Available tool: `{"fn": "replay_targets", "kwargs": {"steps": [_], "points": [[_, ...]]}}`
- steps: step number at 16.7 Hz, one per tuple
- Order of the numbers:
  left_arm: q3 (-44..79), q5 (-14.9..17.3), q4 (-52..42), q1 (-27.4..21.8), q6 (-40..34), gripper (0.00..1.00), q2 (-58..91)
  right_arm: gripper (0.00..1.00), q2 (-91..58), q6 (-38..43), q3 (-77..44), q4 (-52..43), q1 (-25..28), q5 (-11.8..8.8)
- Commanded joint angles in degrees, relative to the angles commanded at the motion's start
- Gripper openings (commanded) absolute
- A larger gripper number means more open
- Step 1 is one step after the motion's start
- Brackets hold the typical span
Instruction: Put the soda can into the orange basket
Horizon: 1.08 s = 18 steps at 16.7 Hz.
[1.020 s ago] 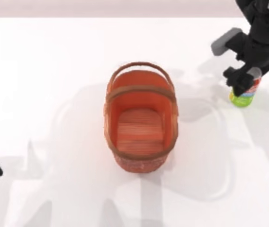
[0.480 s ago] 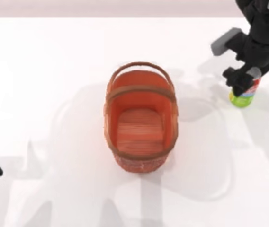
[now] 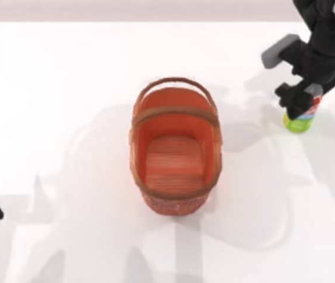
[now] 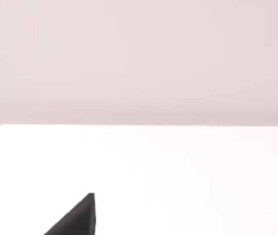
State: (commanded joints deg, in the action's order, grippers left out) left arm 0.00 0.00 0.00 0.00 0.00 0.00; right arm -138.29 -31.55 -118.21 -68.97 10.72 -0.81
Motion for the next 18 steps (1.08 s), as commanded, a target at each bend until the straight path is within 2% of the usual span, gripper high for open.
{"fn": "replay_targets", "kwargs": {"steps": [3, 6, 9, 15, 18], "points": [[0.0, 0.0, 0.0, 0.0, 0.0, 1.0, 0.0, 0.0, 0.73, 2.2, 3.28, 7.24, 0.73, -4.35], [0.0, 0.0, 0.0, 0.0, 0.0, 1.0, 0.0, 0.0, 2.13, 6.01, 8.28, 19.87, 1.72, -11.41], [0.0, 0.0, 0.0, 0.0, 0.0, 1.0, 0.0, 0.0, 4.45, 10.96, 14.52, 36.52, 2.95, -20.34], [0.0, 0.0, 0.0, 0.0, 0.0, 1.0, 0.0, 0.0, 11.38, 22.17, 28.63, 73.52, 5.55, -40.22], [0.0, 0.0, 0.0, 0.0, 0.0, 1.0, 0.0, 0.0, 15.41, 27.08, 35.17, 90.05, 6.73, -49.35]]}}
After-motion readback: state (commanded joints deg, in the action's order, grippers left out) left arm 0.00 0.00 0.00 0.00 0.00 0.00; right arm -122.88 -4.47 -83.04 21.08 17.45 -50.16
